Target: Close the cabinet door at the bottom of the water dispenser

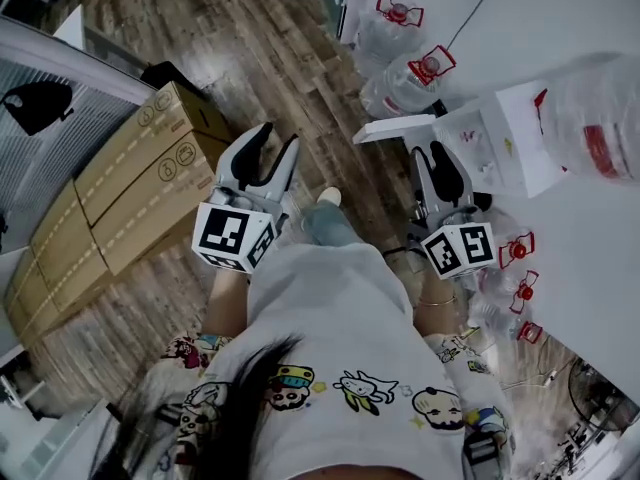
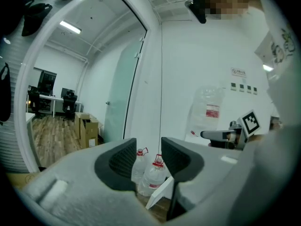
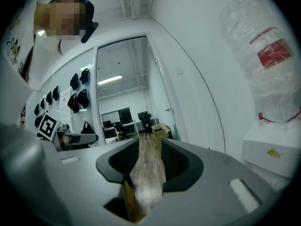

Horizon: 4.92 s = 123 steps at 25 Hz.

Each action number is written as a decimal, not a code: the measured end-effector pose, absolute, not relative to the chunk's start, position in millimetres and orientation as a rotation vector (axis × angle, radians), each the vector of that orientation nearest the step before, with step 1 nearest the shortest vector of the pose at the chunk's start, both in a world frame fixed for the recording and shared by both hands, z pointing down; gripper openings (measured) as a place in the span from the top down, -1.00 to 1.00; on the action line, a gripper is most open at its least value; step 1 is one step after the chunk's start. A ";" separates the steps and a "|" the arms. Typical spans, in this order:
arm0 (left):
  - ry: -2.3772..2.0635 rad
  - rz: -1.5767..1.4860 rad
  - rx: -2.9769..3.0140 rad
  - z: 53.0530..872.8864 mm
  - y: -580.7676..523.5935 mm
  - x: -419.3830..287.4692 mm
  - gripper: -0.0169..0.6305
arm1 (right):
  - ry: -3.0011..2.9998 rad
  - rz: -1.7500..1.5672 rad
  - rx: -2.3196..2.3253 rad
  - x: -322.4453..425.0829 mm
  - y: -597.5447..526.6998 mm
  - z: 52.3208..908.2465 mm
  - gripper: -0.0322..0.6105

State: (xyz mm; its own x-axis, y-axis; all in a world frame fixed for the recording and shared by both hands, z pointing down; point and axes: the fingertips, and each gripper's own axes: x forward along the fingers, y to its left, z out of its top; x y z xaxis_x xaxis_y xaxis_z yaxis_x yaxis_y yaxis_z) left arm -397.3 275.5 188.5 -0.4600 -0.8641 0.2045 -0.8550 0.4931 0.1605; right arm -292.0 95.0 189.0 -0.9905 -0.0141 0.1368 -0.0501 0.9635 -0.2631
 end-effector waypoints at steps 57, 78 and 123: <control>-1.465 0.312 2.255 330.0 32.1 -377.4 0.46 | -2.633 0.640 1.284 -190.8 5.4 306.0 0.46; -1.401 0.577 2.010 574.4 17.5 -355.2 0.36 | -2.518 0.833 1.242 -174.4 2.1 478.9 0.46; -1.210 1.099 1.768 810.1 -4.8 -383.3 0.42 | -2.300 1.019 1.270 -195.6 4.9 638.3 0.87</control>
